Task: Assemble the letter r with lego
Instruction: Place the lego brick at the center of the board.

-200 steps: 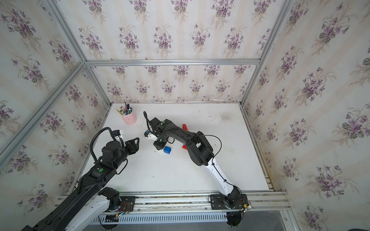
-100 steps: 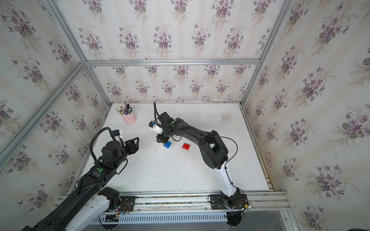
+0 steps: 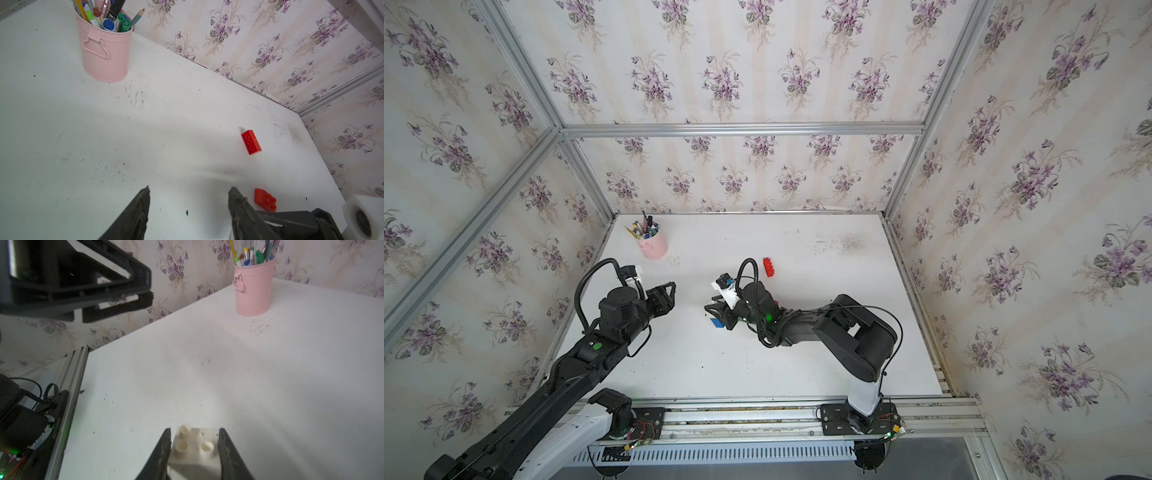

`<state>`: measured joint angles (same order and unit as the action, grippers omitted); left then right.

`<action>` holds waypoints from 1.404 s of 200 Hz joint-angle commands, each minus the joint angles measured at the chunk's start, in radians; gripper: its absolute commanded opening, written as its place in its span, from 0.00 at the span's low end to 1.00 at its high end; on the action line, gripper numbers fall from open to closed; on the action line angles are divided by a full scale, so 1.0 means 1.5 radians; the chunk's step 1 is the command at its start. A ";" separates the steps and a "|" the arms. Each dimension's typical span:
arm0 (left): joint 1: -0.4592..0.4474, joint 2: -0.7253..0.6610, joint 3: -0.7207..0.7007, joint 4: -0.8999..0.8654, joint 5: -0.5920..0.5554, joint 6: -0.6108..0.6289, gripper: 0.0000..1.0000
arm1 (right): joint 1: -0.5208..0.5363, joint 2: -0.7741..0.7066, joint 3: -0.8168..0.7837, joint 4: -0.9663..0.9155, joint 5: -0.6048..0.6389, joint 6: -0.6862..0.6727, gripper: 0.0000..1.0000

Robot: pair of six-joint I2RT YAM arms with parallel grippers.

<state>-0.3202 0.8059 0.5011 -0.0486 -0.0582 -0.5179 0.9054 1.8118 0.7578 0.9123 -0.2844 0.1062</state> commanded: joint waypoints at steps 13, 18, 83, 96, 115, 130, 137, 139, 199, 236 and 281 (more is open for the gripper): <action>0.000 0.004 0.006 0.024 0.017 -0.010 0.62 | 0.028 0.051 -0.043 0.321 0.189 0.021 0.29; 0.000 0.004 0.006 0.022 0.017 -0.010 0.62 | 0.032 0.062 -0.047 0.347 0.211 0.017 0.29; 0.000 -0.003 0.004 0.009 0.015 -0.003 0.62 | 0.066 0.213 -0.041 0.584 0.362 -0.013 0.29; 0.000 -0.003 0.002 0.011 0.018 -0.003 0.62 | 0.066 0.232 -0.029 0.588 0.368 -0.016 0.29; 0.000 0.000 -0.002 0.018 0.023 -0.001 0.62 | 0.068 0.262 -0.015 0.607 0.376 -0.027 0.29; 0.000 0.003 0.001 0.016 0.026 0.003 0.62 | 0.073 0.267 -0.013 0.607 0.379 -0.030 0.29; 0.000 0.003 0.001 0.014 0.028 0.006 0.62 | 0.075 0.268 -0.012 0.607 0.380 -0.030 0.29; 0.000 0.004 0.001 0.014 0.028 0.006 0.62 | 0.075 0.269 -0.012 0.607 0.381 -0.030 0.29; 0.000 0.000 -0.009 0.025 0.036 -0.002 0.62 | 0.093 0.292 -0.021 0.607 0.408 -0.003 0.34; 0.000 -0.016 -0.014 0.017 0.033 -0.005 0.62 | 0.106 0.282 -0.038 0.607 0.433 -0.006 0.49; 0.000 -0.019 -0.016 0.016 0.032 -0.009 0.62 | 0.119 0.267 -0.056 0.607 0.462 -0.010 0.56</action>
<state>-0.3202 0.7765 0.4797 -0.0437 -0.0074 -0.5236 1.0801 2.2314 0.6827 1.6112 0.3714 0.0978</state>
